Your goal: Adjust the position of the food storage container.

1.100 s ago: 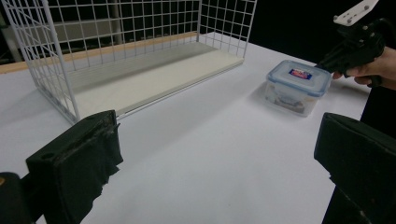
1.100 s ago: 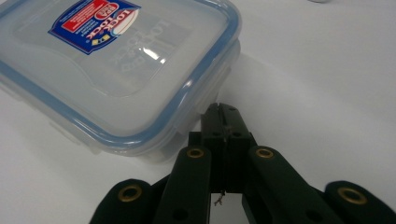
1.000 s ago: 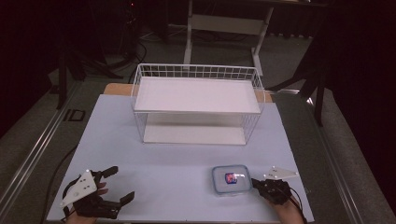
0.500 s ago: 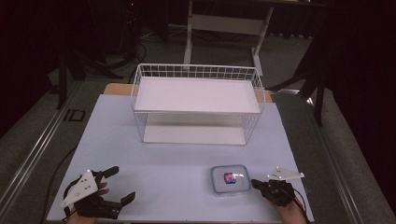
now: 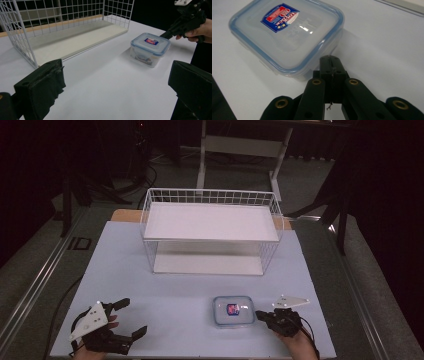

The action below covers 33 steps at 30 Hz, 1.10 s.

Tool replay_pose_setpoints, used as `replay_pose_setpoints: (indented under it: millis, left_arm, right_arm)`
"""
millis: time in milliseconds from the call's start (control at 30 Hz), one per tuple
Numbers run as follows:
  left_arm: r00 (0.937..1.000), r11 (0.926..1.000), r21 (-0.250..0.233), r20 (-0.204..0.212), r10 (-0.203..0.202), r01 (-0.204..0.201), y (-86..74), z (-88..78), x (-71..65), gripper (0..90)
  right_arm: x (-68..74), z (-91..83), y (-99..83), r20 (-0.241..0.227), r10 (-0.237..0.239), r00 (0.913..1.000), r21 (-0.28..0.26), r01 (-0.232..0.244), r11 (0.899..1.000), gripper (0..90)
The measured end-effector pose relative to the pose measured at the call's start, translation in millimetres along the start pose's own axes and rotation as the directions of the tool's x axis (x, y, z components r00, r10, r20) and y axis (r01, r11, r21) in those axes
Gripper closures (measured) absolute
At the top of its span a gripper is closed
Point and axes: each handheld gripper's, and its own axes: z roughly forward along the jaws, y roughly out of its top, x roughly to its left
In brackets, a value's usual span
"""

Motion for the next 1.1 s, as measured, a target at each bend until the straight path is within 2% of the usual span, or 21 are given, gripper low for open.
replay_pose_setpoints:
  millis: [300,667,833,933,1100]
  left_arm:
    - [1.0,0.9999,0.011,0.004,0.003,-0.003,-0.7,1.4,-0.9,1.4]
    - [0.9999,0.9998,0.019,0.016,0.007,-0.008,-0.8,3.2,-2.1,1.4]
    - [0.9998,0.9998,0.018,0.018,0.009,-0.009,-0.6,3.0,-2.5,1.4]
    - [0.9998,0.9998,0.02,0.019,0.007,-0.007,-0.9,3.0,-2.7,1.4]
    - [0.9997,0.9997,0.025,0.023,0.007,-0.007,-1.2,3.5,-2.7,1.4]
  right_arm:
    - [20.5,23.0,20.6,-0.044,-0.057,0.9974,0.018,0.057,0.998,90.0]
    - [28.7,38.9,35.3,-0.069,-0.084,0.9941,0.019,0.085,0.996,90.0]
    - [34.4,45.7,42.2,-0.073,-0.102,0.9921,0.027,0.104,0.994,90.0]
    - [40.3,54.5,50.0,-0.078,-0.132,0.9882,0.027,0.134,0.991,90.0]
    - [45.3,62.3,56.5,-0.08,-0.145,0.9861,0.024,0.148,0.989,90.0]
